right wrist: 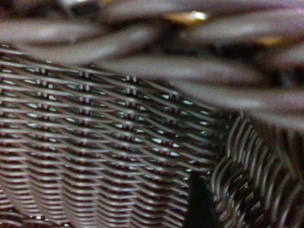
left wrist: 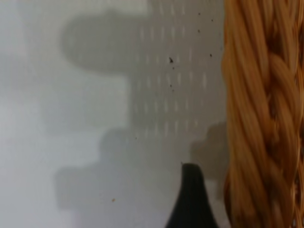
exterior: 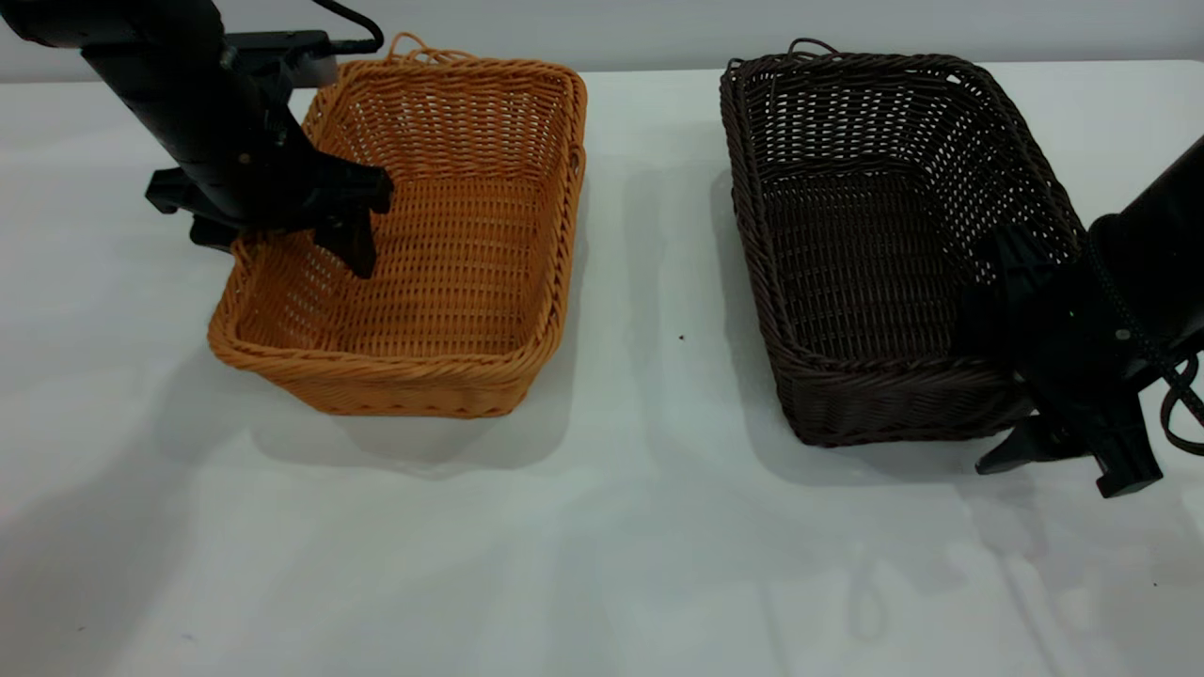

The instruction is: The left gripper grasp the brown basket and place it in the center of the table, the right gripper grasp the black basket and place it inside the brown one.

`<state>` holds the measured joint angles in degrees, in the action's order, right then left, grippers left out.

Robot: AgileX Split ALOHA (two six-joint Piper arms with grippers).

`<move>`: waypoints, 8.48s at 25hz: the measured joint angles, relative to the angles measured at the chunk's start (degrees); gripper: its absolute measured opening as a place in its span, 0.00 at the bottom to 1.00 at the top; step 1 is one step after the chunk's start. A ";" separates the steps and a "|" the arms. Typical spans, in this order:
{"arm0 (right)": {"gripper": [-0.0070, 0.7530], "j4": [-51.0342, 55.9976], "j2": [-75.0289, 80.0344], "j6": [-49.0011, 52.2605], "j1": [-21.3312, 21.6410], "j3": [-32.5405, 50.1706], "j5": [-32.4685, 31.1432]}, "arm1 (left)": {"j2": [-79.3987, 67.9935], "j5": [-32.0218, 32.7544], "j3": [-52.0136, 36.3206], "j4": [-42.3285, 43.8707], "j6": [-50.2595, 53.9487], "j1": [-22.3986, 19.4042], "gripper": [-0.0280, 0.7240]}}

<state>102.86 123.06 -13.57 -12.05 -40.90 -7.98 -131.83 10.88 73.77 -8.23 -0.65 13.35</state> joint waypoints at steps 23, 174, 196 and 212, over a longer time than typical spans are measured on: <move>0.12 -2.60 -7.80 -7.97 5.39 -7.86 -2.32 | 0.43 -0.29 0.40 0.51 -19.14 0.00 0.14; 0.64 -100.82 -91.36 11.99 -3.15 2.79 -57.65 | 88.92 55.95 -19.89 19.02 2.86 16.57 0.60; 0.64 -100.06 -106.20 12.43 -3.15 13.84 -55.14 | 90.92 50.32 -45.66 11.14 5.69 16.57 0.60; 0.64 -99.59 -109.03 12.43 5.60 13.84 -55.14 | 108.16 51.13 -45.66 11.13 5.87 13.71 0.60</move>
<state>3.27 14.03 -1.15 -6.46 -27.06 -63.12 -23.68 62.01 28.11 2.90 5.22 27.06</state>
